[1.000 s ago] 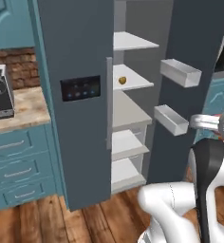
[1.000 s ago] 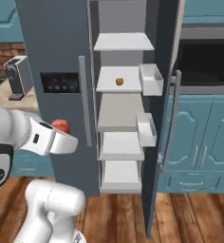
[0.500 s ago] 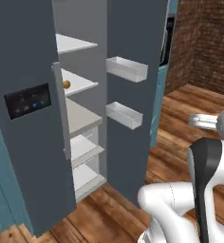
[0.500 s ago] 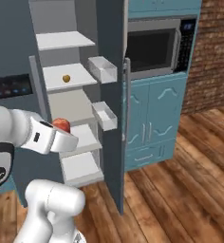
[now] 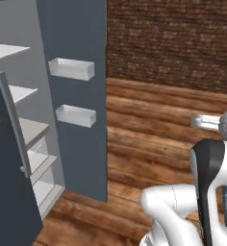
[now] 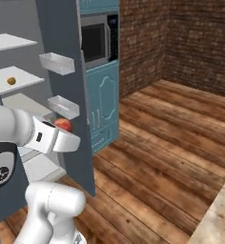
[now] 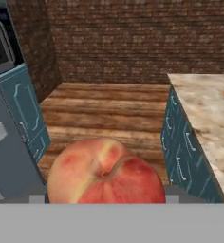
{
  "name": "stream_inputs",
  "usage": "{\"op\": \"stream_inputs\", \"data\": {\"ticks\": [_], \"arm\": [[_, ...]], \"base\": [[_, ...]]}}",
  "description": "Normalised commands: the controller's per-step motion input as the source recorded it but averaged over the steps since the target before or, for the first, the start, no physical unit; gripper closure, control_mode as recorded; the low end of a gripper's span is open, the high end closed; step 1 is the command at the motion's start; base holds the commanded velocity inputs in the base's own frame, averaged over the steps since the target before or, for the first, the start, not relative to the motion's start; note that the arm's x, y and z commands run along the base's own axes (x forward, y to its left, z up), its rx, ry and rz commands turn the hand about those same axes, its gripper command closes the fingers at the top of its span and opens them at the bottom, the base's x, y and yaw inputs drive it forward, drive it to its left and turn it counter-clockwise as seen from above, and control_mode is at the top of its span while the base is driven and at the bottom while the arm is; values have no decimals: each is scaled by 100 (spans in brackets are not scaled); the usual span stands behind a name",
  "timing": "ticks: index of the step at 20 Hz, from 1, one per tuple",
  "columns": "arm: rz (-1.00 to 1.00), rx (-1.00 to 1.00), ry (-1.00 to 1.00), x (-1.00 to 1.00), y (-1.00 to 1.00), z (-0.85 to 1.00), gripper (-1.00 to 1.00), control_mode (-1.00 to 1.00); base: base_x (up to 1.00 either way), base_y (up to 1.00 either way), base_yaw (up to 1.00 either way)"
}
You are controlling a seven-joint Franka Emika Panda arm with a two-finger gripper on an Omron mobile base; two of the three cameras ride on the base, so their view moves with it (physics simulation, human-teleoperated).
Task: Retrieve the peach and apple from the fridge and place them into the bowl on the dining table.
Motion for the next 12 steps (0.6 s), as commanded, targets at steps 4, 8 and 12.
{"op": "stream_inputs", "data": {"ticks": [4,8,12], "arm": [[0,0,0,0,0,0,100,100],[0,0,0,0,0,0,100,100],[0,0,0,0,0,0,100,100]], "base": [[-100,33,-62],[-100,41,-56],[-100,48,-51]]}}
